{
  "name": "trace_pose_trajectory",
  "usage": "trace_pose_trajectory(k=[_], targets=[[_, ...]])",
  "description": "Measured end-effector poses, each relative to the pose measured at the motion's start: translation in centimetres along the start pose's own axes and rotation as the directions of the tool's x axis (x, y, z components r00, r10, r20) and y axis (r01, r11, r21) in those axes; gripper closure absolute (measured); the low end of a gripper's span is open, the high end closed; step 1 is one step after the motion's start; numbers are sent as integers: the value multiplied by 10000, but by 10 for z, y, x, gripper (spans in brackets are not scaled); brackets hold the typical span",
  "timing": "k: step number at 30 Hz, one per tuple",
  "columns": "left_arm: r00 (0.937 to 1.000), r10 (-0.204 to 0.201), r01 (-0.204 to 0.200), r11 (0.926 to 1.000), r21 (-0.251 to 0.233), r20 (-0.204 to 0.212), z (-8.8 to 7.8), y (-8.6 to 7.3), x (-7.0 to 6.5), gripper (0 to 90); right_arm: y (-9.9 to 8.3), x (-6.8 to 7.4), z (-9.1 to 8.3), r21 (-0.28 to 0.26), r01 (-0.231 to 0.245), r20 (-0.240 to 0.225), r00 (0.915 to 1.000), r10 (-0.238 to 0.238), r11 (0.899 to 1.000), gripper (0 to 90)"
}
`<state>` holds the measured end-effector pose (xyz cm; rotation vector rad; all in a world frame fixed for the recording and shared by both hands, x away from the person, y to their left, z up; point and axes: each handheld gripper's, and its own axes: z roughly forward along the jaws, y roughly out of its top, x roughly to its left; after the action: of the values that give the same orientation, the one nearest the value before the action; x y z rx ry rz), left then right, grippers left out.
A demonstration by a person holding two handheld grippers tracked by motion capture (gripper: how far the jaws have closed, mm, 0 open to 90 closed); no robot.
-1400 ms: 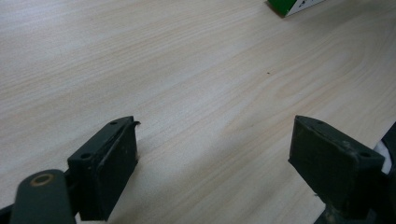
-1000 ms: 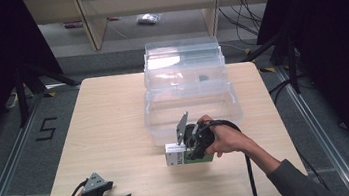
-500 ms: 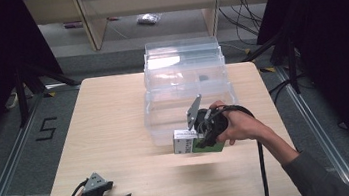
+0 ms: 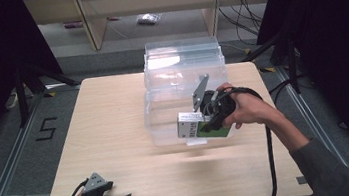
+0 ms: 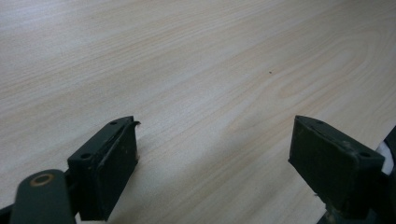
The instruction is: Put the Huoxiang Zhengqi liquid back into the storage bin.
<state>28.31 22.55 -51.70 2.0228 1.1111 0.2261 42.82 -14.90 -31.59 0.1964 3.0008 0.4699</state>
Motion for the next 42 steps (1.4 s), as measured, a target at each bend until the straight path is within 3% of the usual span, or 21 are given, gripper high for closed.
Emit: trace_pose_trajectory(k=[3, 5, 6, 9, 11, 12, 15, 16, 18, 19, 23, 25, 26, 29, 31, 32, 37, 38, 42], targets=[[10000, 11, -11, 10000, 3, 10, 0, 0, 0, 148, -2, -7, -6, 33, -123, 76, 9999, 122, 9999, 652], [10000, 20, -20, 10000, 22, -8, 0, 0, 0, 148, -3, -15, -8, -14, 115, 115, 9999, -115, 9999, 652], [10000, 16, -16, 10000, 12, 1, 0, 0, 0, 148, -4, -16, -9, -39, -86, 134, 9999, 87, 10000, 652], [10000, -1, 1, 10000, 2, 2, 0, 0, 0, 148, -7, -26, -11, -75, 148, 124, 9998, -147, 9999, 652], [10000, 15, -15, 10000, 12, 5, 0, 0, 0, 148, -9, -29, -12, 109, -292, 127, 9995, 290, 9995, 652], [10000, 13, -13, 10000, 12, -6, 0, 0, 0, 148, -10, -33, -12, 109, -223, 141, 9997, 222, 9997, 652], [10000, -8, 8, 10000, -1, 2, 0, 0, 0, 148, -15, -41, -13, 118, -676, 239, 9974, 673, 9976, 652], [10000, -3, 3, 10000, 5, -2, 0, 0, 0, 148, -17, -47, -12, 177, -450, 342, 9984, 443, 9988, 652], [10000, 15, -15, 10000, 6, -13, 0, 0, 0, 148, -19, -51, -10, 139, -714, 301, 9970, 709, 9974, 651], [10000, 15, -15, 10000, 7, -13, 0, 0, 0, 148, -21, -58, -8, 229, -394, 328, 9987, 386, 9990, 651], [9999, 137, -136, 9998, 127, -24, -1, 0, 1, 148, -28, -68, -1, 158, -534, 287, 9982, 530, 9984, 651], [9996, 268, -268, 9993, 263, -4, -2, 0, 2, 149, -30, -72, 5, 94, -857, 116, 9963, 856, 9963, 651], [9997, 261, -261, 9994, 229, -7, -2, 0, 2, 148, -32, -76, 8, 66, -765, 77, 9970, 764, 9970, 652], [9997, 258, -258, 9994, 231, -10, -2, 0, 2, 148, -36, -83, 14, 252, -914, 160, 9957, 910, 9955, 651], [9997, 257, -256, 9994, 246, -11, -2, 0, 2, 148, -39, -86, 19, 193, -819, 118, 9966, 817, 9965, 651], [10000, 18, -18, 10000, 20, -27, 0, 0, 0, 148, -41, -86, 21, 260, -1005, 113, 9949, 1002, 9946, 651], [9999, 118, -118, 9999, 111, -22, -1, 0, 1, 148, -48, -93, 32, 442, -769, 96, 9970, 765, 9961, 651], [9999, 117, -117, 9999, 101, -19, -1, 0, 1, 148, -49, -92, 34, 436, -1050, -33, 9944, 1052, 9935, 651], [10000, 9, -9, 10000, 17, -18, 0, 0, 0, 148, -53, -94, 41, 549, -1221, -92, 9924, 1228, 9910, 651]])
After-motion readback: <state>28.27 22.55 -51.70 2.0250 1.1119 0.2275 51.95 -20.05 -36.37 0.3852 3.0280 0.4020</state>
